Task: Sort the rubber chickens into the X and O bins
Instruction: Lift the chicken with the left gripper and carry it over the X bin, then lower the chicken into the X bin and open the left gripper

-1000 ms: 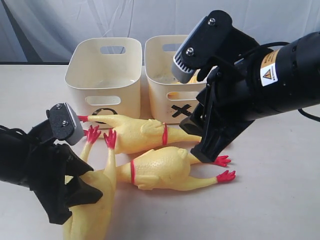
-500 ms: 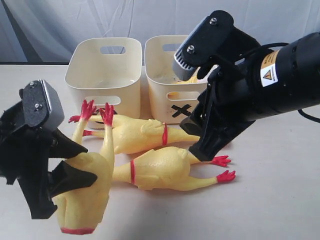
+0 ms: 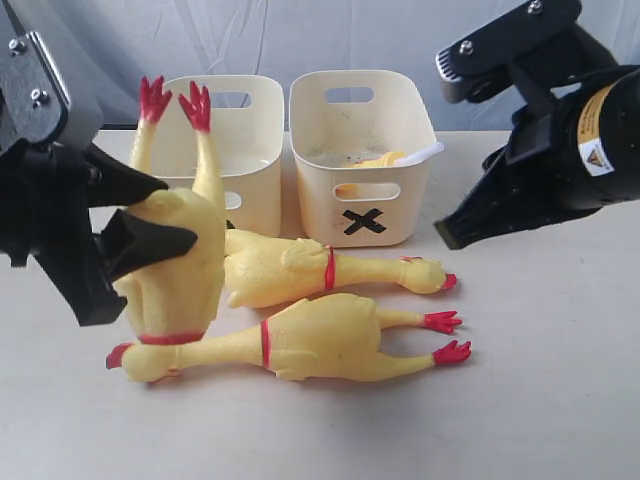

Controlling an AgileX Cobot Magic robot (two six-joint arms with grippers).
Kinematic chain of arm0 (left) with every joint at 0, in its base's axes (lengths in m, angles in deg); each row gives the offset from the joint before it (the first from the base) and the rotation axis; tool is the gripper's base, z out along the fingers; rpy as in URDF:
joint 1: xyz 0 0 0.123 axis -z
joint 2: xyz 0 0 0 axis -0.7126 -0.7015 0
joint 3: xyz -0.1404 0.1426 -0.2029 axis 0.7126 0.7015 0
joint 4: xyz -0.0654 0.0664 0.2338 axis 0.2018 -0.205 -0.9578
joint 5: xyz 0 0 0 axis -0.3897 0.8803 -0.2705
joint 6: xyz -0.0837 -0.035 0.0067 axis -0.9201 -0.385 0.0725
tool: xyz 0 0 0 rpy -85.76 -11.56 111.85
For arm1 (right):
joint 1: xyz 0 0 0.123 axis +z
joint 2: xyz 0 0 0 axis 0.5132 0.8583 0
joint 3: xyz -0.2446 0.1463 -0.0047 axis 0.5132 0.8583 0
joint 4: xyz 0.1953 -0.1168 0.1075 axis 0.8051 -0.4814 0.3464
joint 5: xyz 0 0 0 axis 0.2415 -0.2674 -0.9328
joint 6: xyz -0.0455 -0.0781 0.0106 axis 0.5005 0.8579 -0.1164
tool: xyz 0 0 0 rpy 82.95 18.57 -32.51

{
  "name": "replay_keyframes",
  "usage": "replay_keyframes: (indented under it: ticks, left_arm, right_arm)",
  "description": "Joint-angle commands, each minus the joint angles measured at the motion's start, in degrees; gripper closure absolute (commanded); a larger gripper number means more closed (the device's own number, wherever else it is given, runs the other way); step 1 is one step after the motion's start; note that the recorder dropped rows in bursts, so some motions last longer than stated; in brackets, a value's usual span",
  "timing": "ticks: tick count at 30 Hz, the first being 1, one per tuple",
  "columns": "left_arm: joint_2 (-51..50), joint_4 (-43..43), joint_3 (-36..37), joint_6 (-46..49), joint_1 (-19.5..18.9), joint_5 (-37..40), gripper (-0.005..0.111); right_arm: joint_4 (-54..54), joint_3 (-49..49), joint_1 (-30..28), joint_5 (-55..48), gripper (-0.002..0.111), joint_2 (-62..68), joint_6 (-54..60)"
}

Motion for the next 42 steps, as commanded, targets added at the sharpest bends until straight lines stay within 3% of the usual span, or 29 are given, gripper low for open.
replay_keyframes:
  ticks: [1,6,23,26,31,42]
  left_arm:
    - [-0.89,1.26,-3.38,0.16,0.09,-2.20,0.107]
    - [-4.81,3.18,-6.07,1.31,0.09,-1.59,0.107]
    - [-21.88,22.84,-20.41,23.12,0.76,-3.47,0.107]
    - [-26.03,22.90,-24.02,24.78,3.34,-3.82,0.107]
    - [-31.47,23.01,-29.65,25.78,6.95,-12.38,0.107]
    - [-34.15,25.10,-37.57,25.78,7.06,-14.66,0.107]
  right_arm:
    - [-8.69,-0.22,0.00,-0.93,0.110,-3.45,-7.31]
    - [-10.96,-0.22,0.00,-2.23,0.109,-7.35,-8.70]
    - [-8.10,-0.22,0.00,-8.19,0.109,-19.78,-4.18]
    - [-8.11,-0.22,0.00,-8.30,0.109,-20.57,-3.35]
    - [-8.11,-0.22,0.00,-8.78,0.109,-20.79,-2.78]
    - [-8.11,-0.22,0.00,-10.60,0.109,-20.79,-1.50]
